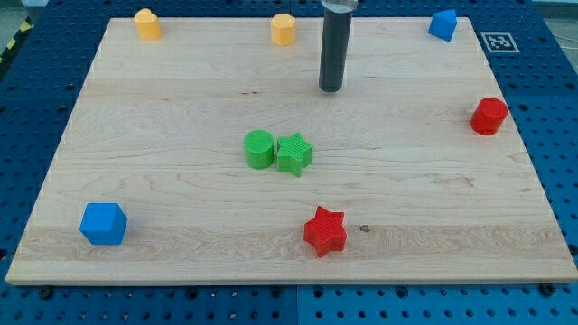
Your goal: Move the arm diagonally bottom right to the blue triangle
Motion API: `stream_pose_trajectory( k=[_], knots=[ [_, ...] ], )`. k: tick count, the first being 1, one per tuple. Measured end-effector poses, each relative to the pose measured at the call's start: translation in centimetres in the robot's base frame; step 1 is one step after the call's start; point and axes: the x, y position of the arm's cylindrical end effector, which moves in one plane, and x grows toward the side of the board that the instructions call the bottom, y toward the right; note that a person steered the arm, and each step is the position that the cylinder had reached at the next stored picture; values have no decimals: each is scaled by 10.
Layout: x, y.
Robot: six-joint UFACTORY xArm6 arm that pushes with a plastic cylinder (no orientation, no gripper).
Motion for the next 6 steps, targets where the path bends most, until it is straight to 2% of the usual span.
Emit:
stream_pose_trajectory(
  k=[3, 6],
  knots=[
    [-27, 14],
    [-39, 88]
  ],
)
